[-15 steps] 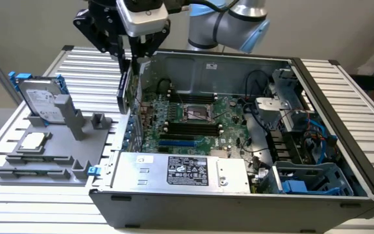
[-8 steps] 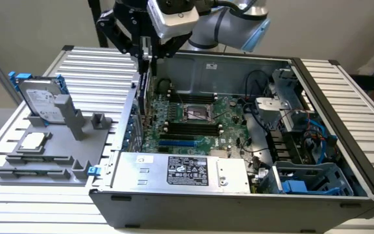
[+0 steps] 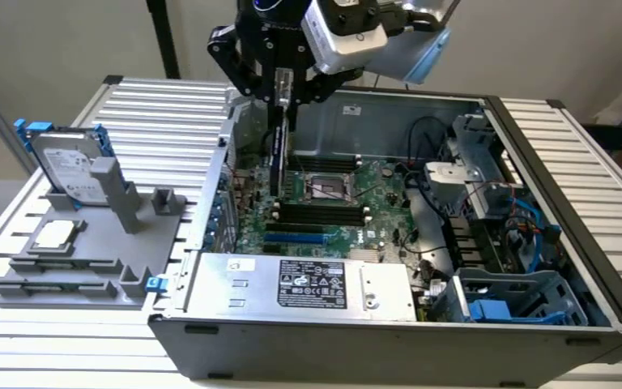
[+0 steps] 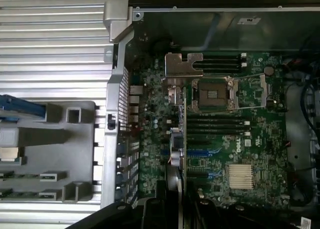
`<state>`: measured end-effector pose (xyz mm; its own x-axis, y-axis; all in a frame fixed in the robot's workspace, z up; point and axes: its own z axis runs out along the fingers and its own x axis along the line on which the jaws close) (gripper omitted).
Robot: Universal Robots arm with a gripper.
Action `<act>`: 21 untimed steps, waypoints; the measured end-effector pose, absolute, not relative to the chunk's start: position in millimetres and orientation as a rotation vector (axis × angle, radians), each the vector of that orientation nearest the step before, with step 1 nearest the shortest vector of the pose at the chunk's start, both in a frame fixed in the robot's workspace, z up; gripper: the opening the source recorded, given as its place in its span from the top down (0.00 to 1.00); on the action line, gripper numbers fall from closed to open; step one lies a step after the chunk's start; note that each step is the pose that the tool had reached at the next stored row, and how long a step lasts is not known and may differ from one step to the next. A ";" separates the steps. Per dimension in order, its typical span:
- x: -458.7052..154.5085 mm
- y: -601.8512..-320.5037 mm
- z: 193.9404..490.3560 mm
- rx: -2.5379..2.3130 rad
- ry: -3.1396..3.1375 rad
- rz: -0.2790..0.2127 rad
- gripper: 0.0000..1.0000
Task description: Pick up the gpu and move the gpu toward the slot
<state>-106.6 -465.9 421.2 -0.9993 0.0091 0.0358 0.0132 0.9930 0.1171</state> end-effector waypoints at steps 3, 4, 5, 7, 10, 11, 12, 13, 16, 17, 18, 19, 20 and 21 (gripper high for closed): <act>-92.9 -465.2 417.8 -0.018 -3.101 -0.177 0.74; -88.3 -464.9 416.7 -0.018 -3.101 -0.175 0.74; -83.7 -464.5 415.5 -0.018 -3.101 -0.173 0.74; -74.7 -463.2 413.2 -0.018 -3.101 -0.168 0.74; -62.2 -458.8 409.7 -0.018 -3.102 -0.159 0.74; -58.6 -456.9 408.5 -0.018 -3.102 -0.156 0.74; -54.9 -455.0 407.3 -0.018 -3.102 -0.153 0.74; -51.4 -453.2 406.2 -0.018 -3.102 -0.149 0.74; -43.4 -448.2 403.7 -0.019 -3.103 -0.130 0.74; -42.1 -447.3 403.5 -0.019 -3.102 -0.126 0.74; -41.8 -447.3 403.4 -0.019 -3.102 -0.126 0.74; -41.9 -447.3 403.4 -0.019 -3.102 -0.126 0.74; -41.9 -447.3 403.4 -0.019 -3.102 -0.126 0.74; -41.8 -447.3 403.4 -0.019 -3.102 -0.126 0.74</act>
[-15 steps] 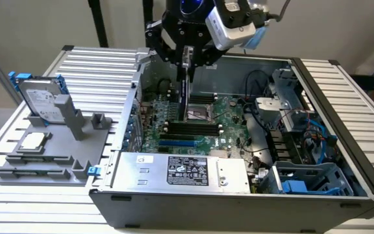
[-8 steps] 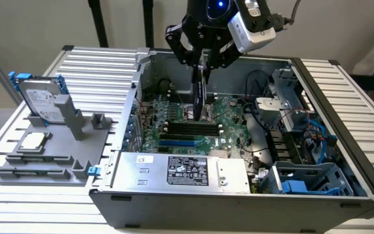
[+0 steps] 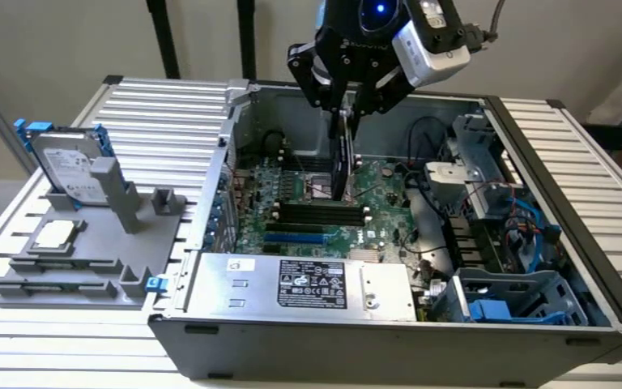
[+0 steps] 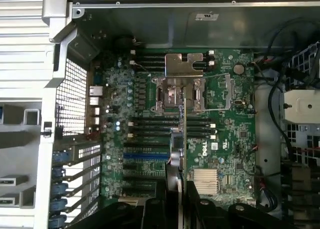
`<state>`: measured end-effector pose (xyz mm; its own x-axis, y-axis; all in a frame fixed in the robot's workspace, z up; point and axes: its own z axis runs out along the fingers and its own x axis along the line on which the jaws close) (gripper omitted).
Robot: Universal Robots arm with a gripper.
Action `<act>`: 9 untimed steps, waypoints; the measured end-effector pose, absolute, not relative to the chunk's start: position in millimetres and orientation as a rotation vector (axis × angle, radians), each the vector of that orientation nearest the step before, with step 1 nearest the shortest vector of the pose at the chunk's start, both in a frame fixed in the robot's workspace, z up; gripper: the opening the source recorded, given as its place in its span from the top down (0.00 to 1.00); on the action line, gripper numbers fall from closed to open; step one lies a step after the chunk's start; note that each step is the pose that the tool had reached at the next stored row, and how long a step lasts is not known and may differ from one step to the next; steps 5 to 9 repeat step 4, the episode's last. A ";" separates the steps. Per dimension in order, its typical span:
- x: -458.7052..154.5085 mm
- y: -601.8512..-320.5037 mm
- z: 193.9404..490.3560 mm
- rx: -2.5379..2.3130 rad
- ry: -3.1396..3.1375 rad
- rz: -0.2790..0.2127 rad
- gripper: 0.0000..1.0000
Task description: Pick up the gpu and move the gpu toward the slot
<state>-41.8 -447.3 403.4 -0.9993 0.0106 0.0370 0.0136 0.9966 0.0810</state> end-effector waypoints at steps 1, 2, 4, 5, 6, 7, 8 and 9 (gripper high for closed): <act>-41.9 -447.3 403.4 -0.019 -3.102 -0.126 0.74; -41.8 -447.3 403.4 -0.019 -3.102 -0.126 0.74; -41.8 -447.3 403.4 -0.019 -3.102 -0.126 0.74; -41.8 -447.3 403.4 -0.019 -3.102 -0.126 0.74; -41.8 -447.3 403.4 -0.019 -3.102 -0.126 0.74; -41.8 -447.3 403.4 -0.019 -3.102 -0.126 0.74; -41.8 -447.3 403.4 -0.019 -3.102 -0.126 0.74; -41.8 -447.3 403.4 -0.019 -3.102 -0.126 0.74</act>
